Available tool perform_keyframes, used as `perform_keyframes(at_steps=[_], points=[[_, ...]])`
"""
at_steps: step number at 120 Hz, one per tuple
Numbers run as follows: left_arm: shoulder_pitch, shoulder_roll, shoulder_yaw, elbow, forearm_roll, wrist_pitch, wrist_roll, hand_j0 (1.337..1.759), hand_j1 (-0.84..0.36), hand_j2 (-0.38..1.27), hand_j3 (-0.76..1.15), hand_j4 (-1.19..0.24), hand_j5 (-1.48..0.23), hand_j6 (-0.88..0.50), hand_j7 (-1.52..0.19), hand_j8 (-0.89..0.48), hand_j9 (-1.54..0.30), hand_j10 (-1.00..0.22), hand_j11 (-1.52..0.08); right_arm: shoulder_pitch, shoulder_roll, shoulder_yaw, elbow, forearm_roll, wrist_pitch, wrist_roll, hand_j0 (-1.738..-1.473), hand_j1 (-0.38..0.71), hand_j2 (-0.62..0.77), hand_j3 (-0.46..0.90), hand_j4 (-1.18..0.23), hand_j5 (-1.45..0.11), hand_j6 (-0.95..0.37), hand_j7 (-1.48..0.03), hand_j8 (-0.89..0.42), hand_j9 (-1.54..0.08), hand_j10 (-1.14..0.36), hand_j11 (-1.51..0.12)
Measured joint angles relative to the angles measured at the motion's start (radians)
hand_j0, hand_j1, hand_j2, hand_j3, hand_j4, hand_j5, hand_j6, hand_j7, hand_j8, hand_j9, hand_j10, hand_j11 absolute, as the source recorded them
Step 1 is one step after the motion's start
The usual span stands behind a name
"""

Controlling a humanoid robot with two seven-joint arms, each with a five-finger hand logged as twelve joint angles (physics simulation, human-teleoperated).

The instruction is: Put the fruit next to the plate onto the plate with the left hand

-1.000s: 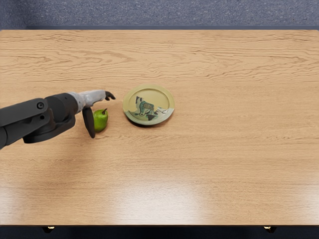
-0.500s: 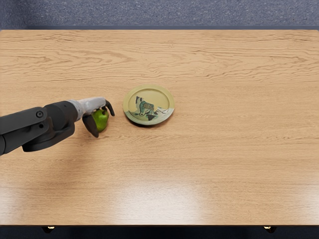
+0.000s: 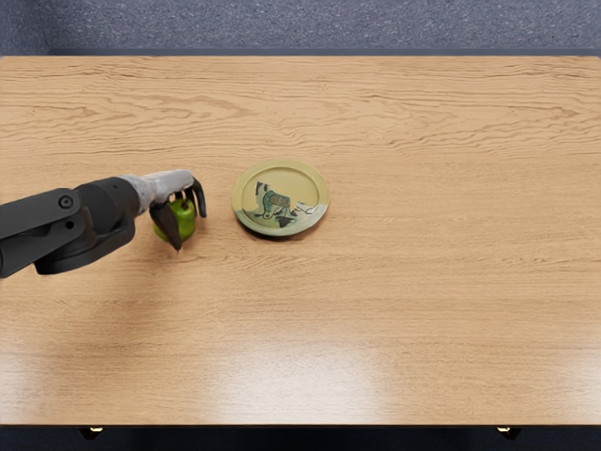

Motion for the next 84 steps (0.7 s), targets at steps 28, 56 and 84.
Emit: perform_keyframes(at_steps=[28, 56, 84], points=[[-0.076, -0.009, -0.027, -0.002, -0.026, -0.023, 0.0, 1.653, -0.17, 0.26, 0.0, -0.67, -0.94, -0.52, -0.92, -0.37, -0.93, -0.51, -0.91, 0.002, 0.0, 0.001, 0.0, 0.0, 0.0, 0.0, -1.658, -0.35, 0.0, 0.0, 0.0, 0.0, 0.0, 0.0, 0.0, 0.0, 0.0, 0.0], [-0.127, -0.114, -0.081, 0.006, -0.038, -0.039, 0.0, 1.653, -0.19, 0.32, 0.0, -0.67, -0.95, -0.52, -0.92, -0.37, -0.94, -0.5, -0.92, 0.003, 0.0, 0.001, 0.0, 0.0, 0.0, 0.0, -1.658, -0.35, 0.0, 0.0, 0.0, 0.0, 0.0, 0.0, 0.0, 0.0, 0.0, 0.0], [-0.151, -0.295, -0.099, 0.199, -0.037, -0.045, -0.001, 1.654, -0.21, 0.34, 0.0, -0.66, -0.96, -0.49, -0.94, -0.35, -0.95, -0.48, -0.92, 0.003, 0.0, 0.001, -0.003, 0.0, 0.0, 0.0, -1.658, -0.35, 0.0, 0.0, 0.0, 0.0, 0.0, 0.0, 0.0, 0.0, 0.0, 0.0]])
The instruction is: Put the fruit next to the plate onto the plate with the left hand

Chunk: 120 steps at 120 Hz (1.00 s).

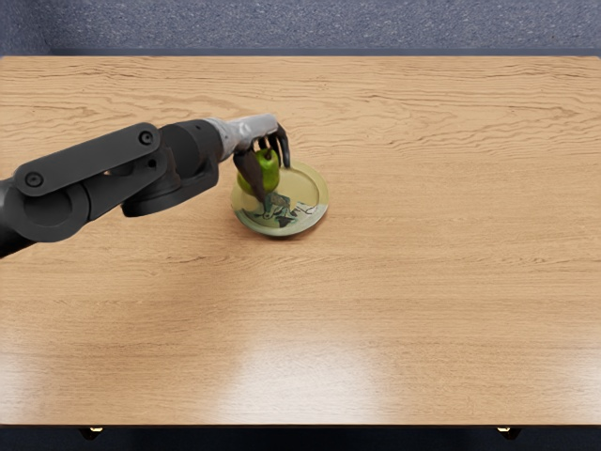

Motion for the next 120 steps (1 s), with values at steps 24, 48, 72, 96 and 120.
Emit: perform_keyframes(at_steps=[24, 48, 72, 96, 120], points=[[0.002, -0.071, 0.007, 0.161, 0.006, -0.006, 0.0, 1.655, -0.23, 0.37, 0.0, -0.65, -0.96, -0.49, -0.94, -0.34, -0.93, -0.48, -0.92, 0.001, 0.0, 0.0, -0.001, 0.0, 0.0, 0.0, -1.658, -0.35, 0.0, 0.0, 0.0, 0.0, 0.0, 0.0, 0.0, 0.0, 0.0, 0.0], [0.004, -0.119, 0.012, 0.197, 0.01, -0.006, 0.0, 1.654, -0.27, 0.42, 0.0, -0.65, -0.95, -0.47, -0.94, -0.33, -0.93, -0.46, -0.92, 0.0, 0.0, 0.0, -0.001, 0.0, 0.0, 0.0, -1.658, -0.35, 0.0, 0.0, 0.0, 0.0, 0.0, 0.0, 0.0, 0.0, 0.0, 0.0], [0.002, -0.14, 0.023, 0.201, 0.011, -0.006, 0.0, 1.653, -0.28, 0.44, 0.0, -0.65, -0.94, -0.46, -0.94, -0.32, -0.92, -0.45, -0.91, 0.0, 0.0, 0.0, -0.001, 0.0, 0.0, 0.0, -1.658, -0.35, 0.0, 0.0, 0.0, 0.0, 0.0, 0.0, 0.0, 0.0, 0.0, 0.0], [-0.002, -0.144, 0.024, 0.2, 0.015, -0.004, 0.0, 1.656, 0.03, 0.19, 0.0, -0.31, -0.45, -0.24, -0.44, -0.19, -0.44, -0.24, -0.43, 0.0, 0.0, 0.0, -0.001, 0.0, 0.0, 0.0, -1.658, -0.35, 0.0, 0.0, 0.0, 0.0, 0.0, 0.0, 0.0, 0.0, 0.0, 0.0], [-0.006, -0.125, 0.016, 0.2, -0.008, -0.003, 0.0, 1.657, 0.21, 0.07, 0.0, -0.13, -0.19, -0.11, -0.19, -0.09, -0.19, -0.11, -0.18, 0.0, 0.0, 0.0, -0.001, 0.0, 0.0, 0.003, -1.658, -0.35, 0.0, 0.0, 0.0, 0.0, 0.0, 0.0, 0.0, 0.0, 0.0, 0.0]])
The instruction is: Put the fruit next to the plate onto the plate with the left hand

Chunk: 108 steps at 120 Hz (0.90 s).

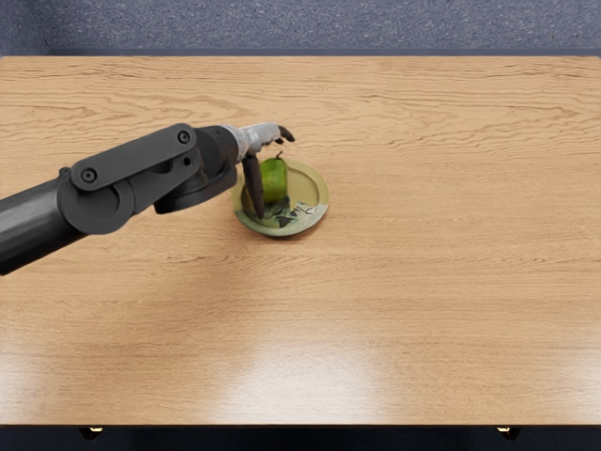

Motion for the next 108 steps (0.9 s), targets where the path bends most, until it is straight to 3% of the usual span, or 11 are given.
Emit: perform_keyframes(at_steps=[9, 20, 41, 49, 63, 84, 96, 108], points=[[-0.003, 0.012, -0.005, -0.001, -0.043, 0.001, 0.0, 1.658, 0.25, 0.05, 0.0, -0.1, -0.14, -0.08, -0.14, -0.07, -0.14, -0.08, -0.14, 0.0, 0.0, 0.0, 0.0, 0.0, 0.0, 0.0, -1.658, -0.35, 0.0, 0.0, 0.0, 0.0, 0.0, 0.0, 0.0, 0.0, 0.0, 0.0], [0.002, 0.109, -0.024, -0.017, -0.128, 0.001, 0.0, 1.658, 0.27, 0.04, 0.0, -0.07, -0.1, -0.06, -0.1, -0.05, -0.1, -0.06, -0.1, 0.001, 0.0, 0.0, 0.0, 0.0, 0.0, 0.001, -1.658, -0.35, 0.0, 0.0, 0.0, 0.0, 0.0, 0.0, 0.0, 0.0, 0.0, 0.0], [0.008, 0.245, -0.069, -0.117, -0.324, -0.046, 0.0, 1.658, 0.3, 0.02, 0.0, -0.04, -0.06, -0.04, -0.06, -0.04, -0.06, -0.04, -0.06, 0.001, 0.0, 0.0, 0.0, 0.0, 0.0, 0.001, -1.658, -0.35, 0.0, 0.0, 0.0, 0.0, 0.0, 0.0, 0.0, 0.0, 0.0, 0.0], [0.017, 0.348, -0.08, -0.175, -0.413, -0.099, 0.0, 1.658, 0.31, 0.01, 0.0, -0.04, -0.05, -0.04, -0.05, -0.03, -0.05, -0.03, -0.05, 0.001, 0.0, 0.0, 0.0, 0.0, 0.0, 0.002, -1.658, -0.35, 0.0, 0.0, 0.0, 0.0, 0.0, 0.0, 0.0, 0.0, 0.0, 0.0], [0.034, 0.413, -0.122, -0.237, -0.524, -0.217, 0.0, 1.658, 0.32, 0.01, 0.0, -0.03, -0.04, -0.03, -0.04, -0.03, -0.04, -0.03, -0.04, 0.005, 0.0, 0.0, 0.0, 0.0, 0.0, 0.002, -1.658, -0.35, 0.0, 0.0, 0.0, 0.0, 0.0, 0.0, 0.0, 0.0, 0.0, 0.0], [0.036, 0.543, -0.152, -0.261, -0.693, -0.418, 0.0, 1.658, 0.32, 0.01, 0.0, -0.03, -0.03, -0.03, -0.03, -0.03, -0.03, -0.03, -0.03, 0.009, 0.0, 0.003, 0.001, 0.0, 0.0, 0.002, -1.658, -0.35, 0.0, 0.0, 0.0, 0.0, 0.0, 0.0, 0.0, 0.0, 0.0, 0.0], [0.038, 0.616, -0.165, -0.264, -0.775, -0.463, 0.0, 1.658, 0.32, 0.01, 0.0, -0.03, -0.03, -0.03, -0.03, -0.03, -0.03, -0.03, -0.03, 0.01, 0.0, 0.004, 0.001, 0.0, 0.0, 0.002, -1.658, -0.35, 0.0, 0.0, 0.0, 0.0, 0.0, 0.0, 0.0, 0.0, 0.0, 0.0], [0.04, 0.618, -0.179, -0.265, -0.822, -0.48, 0.0, 1.658, 0.32, 0.01, 0.0, -0.03, -0.03, -0.03, -0.03, -0.02, -0.03, -0.02, -0.03, 0.011, 0.0, 0.005, 0.001, 0.001, 0.0, 0.002, -1.658, -0.35, 0.0, 0.0, 0.0, 0.0, 0.0, 0.0, 0.0, 0.0, 0.0, 0.0]])
